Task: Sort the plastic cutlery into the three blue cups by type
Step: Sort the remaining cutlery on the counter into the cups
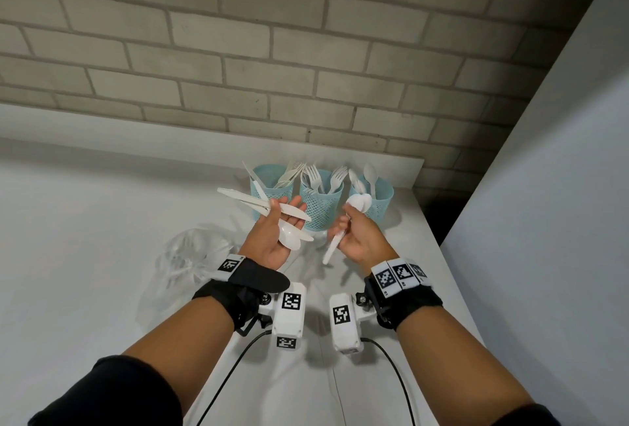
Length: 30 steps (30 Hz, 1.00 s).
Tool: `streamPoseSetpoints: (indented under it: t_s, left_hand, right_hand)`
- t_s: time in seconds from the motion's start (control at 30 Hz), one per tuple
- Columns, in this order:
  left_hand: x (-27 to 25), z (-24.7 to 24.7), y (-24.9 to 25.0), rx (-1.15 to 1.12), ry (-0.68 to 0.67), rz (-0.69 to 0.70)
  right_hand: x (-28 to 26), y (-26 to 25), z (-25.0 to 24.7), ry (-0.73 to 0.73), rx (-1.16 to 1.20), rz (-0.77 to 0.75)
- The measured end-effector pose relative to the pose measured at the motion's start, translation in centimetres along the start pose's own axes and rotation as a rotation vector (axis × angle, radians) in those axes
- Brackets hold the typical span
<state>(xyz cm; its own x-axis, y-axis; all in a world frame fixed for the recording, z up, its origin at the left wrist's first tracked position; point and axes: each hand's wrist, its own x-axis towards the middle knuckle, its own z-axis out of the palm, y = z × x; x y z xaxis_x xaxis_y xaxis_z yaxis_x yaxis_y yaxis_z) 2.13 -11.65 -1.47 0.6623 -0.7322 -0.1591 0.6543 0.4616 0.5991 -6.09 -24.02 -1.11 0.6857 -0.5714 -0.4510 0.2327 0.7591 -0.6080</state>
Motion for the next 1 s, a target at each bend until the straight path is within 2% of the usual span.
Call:
streamPoseSetpoints:
  t_s: [0.1, 0.17, 0.3, 0.43, 0.57, 0.7, 0.8, 0.9, 1.0]
  left_hand:
    - [0.1, 0.4, 0.0, 0.003, 0.008, 0.034]
    - [0.2, 0.5, 0.0, 0.01, 0.012, 0.051]
    - [0.1, 0.4, 0.1, 0.007, 0.026, 0.083]
    - [0.0, 0.3, 0.0, -0.001, 0.022, 0.105]
    - [0.0, 0.2, -0.3, 0.038, 0.013, 0.115]
    - [0.2, -0.3, 0.5, -0.005, 0.051, 0.125]
    - [0.1, -1.0, 0.7, 0.015, 0.047, 0.076]
    - [0.1, -1.3, -0.6, 0.115, 0.023, -0.038]
    - [0.0, -1.2, -2.0, 0.171, 0.006, -0.151]
  right_hand:
    - [-0.6, 0.8, -0.1, -0.066, -0.313, 0.088]
    - [-1.2, 1.5, 0.0, -0.104, -0.439, 0.154]
    - [-2.0, 2.4, 0.4, -0.149, -0.502, 0.227]
    - [-2.6, 3.2, 0.9, -0.187, -0.617, 0.238]
    - [-2.9, 3.9, 1.1, -0.125, -0.639, 0.165]
    - [-1.9, 2.0, 0.1, 0.072, -0.666, -0.028]
    - [-1.2, 0.5, -0.4, 0.161, -0.55, -0.159]
    - [-1.0, 0.1, 0.2, 0.132, -0.379, -0.252]
    - [-1.0, 0.1, 1.0, 0.05, -0.244, -0.28]
